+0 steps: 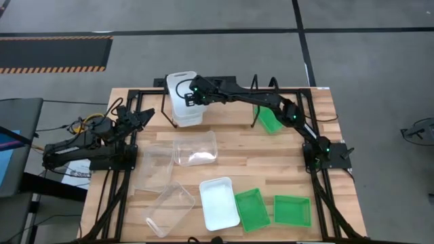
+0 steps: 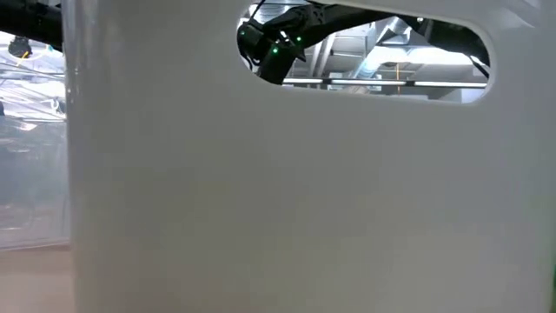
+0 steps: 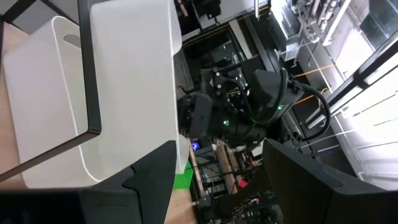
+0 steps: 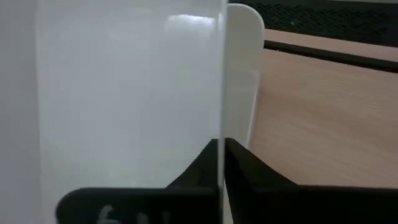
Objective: Stack baskets on shelf by color
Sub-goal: Stack the right white bin on top of the white bin on the shelf, then stack the white bin on top of the white bins on the shelf
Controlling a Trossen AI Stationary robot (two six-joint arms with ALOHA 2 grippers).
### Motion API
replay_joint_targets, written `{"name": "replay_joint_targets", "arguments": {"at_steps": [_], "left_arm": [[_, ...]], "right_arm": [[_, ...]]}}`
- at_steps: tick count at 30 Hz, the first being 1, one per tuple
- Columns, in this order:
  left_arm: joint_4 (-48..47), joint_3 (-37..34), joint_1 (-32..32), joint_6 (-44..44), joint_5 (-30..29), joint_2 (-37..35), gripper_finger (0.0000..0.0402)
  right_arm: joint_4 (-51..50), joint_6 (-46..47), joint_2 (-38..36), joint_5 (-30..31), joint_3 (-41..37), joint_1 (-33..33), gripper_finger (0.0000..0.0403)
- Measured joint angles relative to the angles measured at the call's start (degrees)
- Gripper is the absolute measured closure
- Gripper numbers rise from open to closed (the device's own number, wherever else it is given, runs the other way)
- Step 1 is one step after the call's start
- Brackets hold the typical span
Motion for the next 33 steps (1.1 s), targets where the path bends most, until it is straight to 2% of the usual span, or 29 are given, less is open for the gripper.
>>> {"name": "replay_joint_targets", "arguments": {"at_steps": [14, 25, 33], "left_arm": [[0.04, 0.00, -0.01, 0.01, 0.00, 0.00, 0.0174], [0.04, 0.00, 0.00, 0.01, 0.00, 0.00, 0.0174], [0.00, 0.02, 0.01, 0.04, 0.26, -0.02, 0.0174]], "right_arm": [[-2.46, -1.61, 0.00, -0.04, -0.02, -0.04, 0.0283], [-4.97, -6.48, -1.45, -1.41, 1.62, -0.65, 0.0181], [-14.46, -14.23, -10.56, -2.27, 2.78, 1.96, 0.0170]]}}
